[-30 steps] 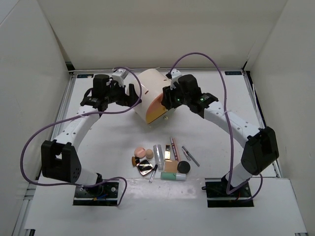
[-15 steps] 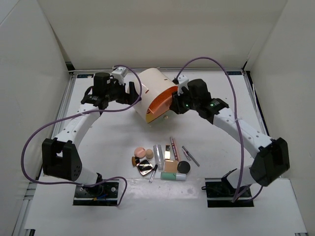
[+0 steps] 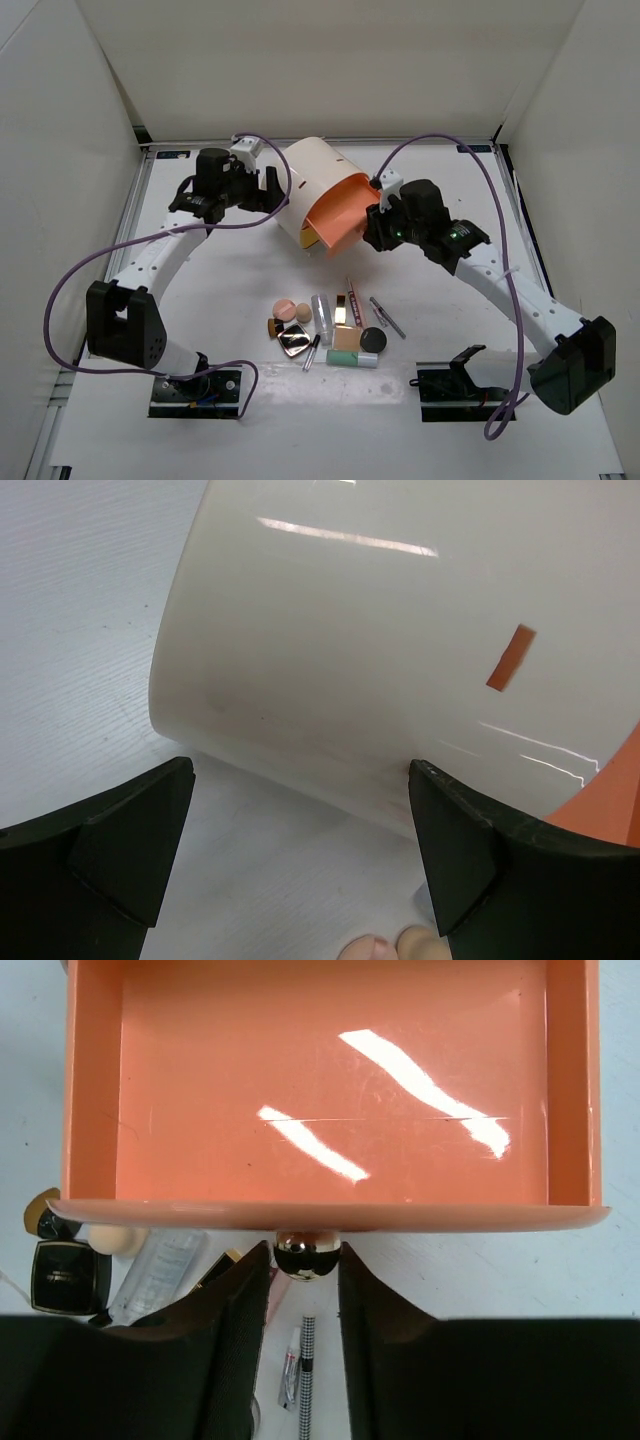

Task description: Organize the makeup

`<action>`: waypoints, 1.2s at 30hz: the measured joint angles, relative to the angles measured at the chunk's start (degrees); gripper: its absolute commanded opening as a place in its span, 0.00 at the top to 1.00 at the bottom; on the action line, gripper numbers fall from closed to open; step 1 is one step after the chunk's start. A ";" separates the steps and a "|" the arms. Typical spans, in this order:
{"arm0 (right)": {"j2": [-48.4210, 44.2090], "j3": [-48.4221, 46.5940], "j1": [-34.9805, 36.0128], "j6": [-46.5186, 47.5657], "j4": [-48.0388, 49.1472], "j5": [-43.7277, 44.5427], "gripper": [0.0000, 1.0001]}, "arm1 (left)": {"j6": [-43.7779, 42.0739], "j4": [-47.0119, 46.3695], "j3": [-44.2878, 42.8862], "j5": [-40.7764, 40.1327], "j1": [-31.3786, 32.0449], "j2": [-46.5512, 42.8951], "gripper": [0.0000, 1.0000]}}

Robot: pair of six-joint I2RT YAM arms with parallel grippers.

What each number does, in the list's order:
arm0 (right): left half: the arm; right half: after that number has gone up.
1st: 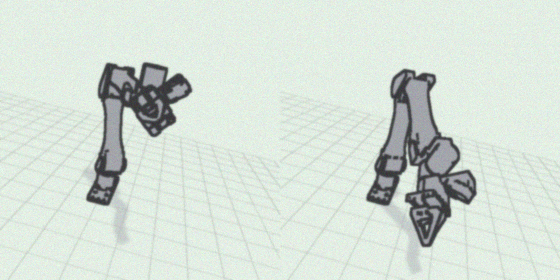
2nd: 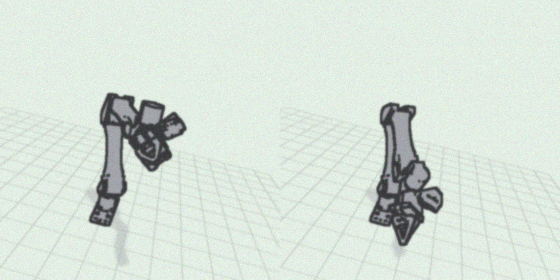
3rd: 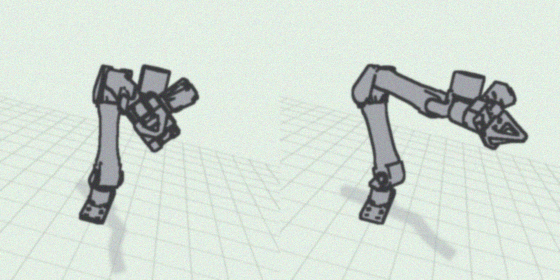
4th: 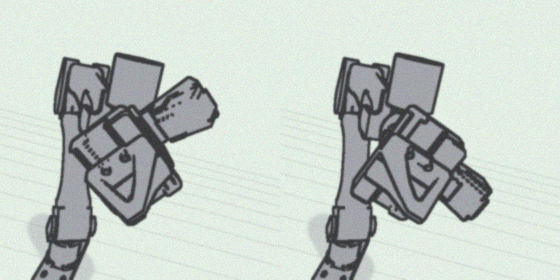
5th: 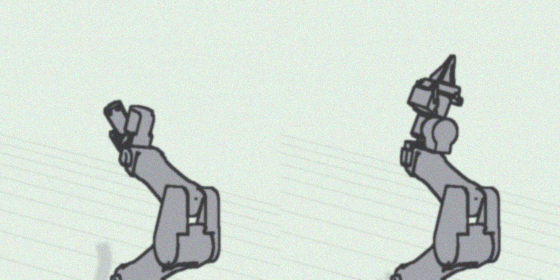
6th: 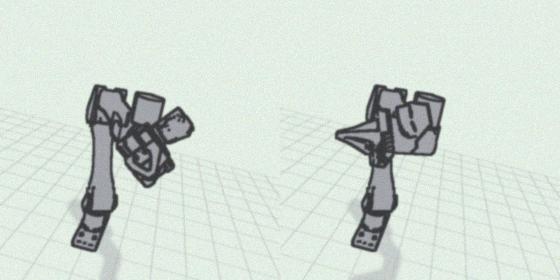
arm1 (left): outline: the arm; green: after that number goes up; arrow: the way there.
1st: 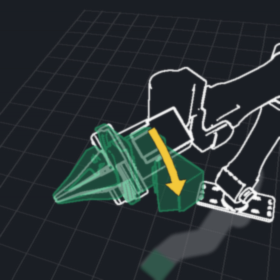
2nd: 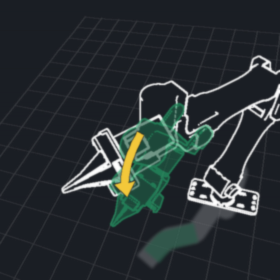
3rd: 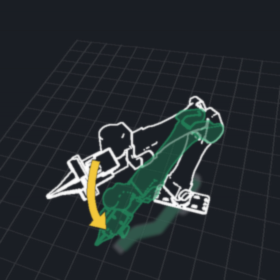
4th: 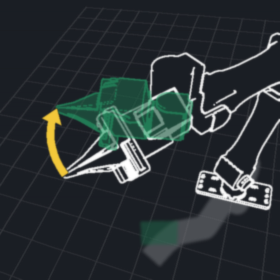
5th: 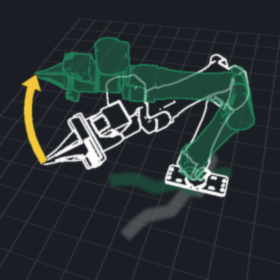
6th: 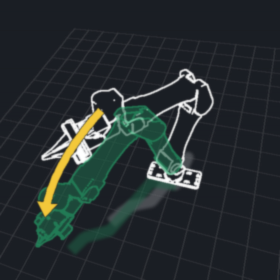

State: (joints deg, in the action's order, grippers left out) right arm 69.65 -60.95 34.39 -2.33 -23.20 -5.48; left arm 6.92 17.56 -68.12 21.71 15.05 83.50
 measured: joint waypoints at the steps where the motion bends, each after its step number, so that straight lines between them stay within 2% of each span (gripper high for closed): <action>1: 0.00 0.00 -0.04 0.07 0.02 0.07 0.56 | 0.04 0.02 0.00 -0.31 0.13 0.00 0.02; 4: 0.22 -0.02 -0.17 0.24 -0.37 0.46 0.32 | 0.44 0.26 -0.02 -1.22 0.48 0.00 0.02; 6: 0.22 -0.04 -0.17 0.44 -1.03 0.74 0.08 | 0.66 1.11 -0.22 -1.99 0.59 -0.11 0.02; 7: 0.22 -0.04 -0.20 0.22 -1.40 0.87 0.01 | 0.76 1.70 -0.22 -2.71 0.68 -0.33 0.02; 13: -1.55 0.24 -0.17 -2.23 -7.34 2.36 0.01 | 3.30 6.86 0.79 -8.00 1.16 -6.08 0.02; 18: -9.75 6.56 0.31 -6.71 -11.19 4.07 0.02 | 6.86 11.50 3.72 -11.78 2.45 -13.94 0.02; 20: -12.74 10.62 0.50 -9.25 -11.41 4.61 0.12 | 8.35 13.22 5.42 -13.22 3.37 -15.74 0.02; 23: -15.56 17.59 0.63 -13.18 -11.17 6.16 0.45 | 10.40 15.74 9.46 -15.32 4.87 -17.73 0.02; 27: -16.94 26.67 1.01 -18.95 -9.07 8.59 0.37 | 12.79 18.78 13.88 -17.62 6.97 -18.53 0.02; 32: -15.34 29.46 3.93 -22.43 -4.74 12.17 0.42 | 14.88 20.22 14.51 -19.82 9.51 -18.49 0.02; 36: -12.28 30.03 8.07 -23.93 -1.14 16.00 0.42 | 16.00 20.24 14.51 -21.64 11.13 -18.49 0.02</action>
State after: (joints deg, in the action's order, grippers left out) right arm 57.36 -30.92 42.46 -26.26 -24.34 10.52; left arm 22.92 37.80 -53.60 0.08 26.17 65.01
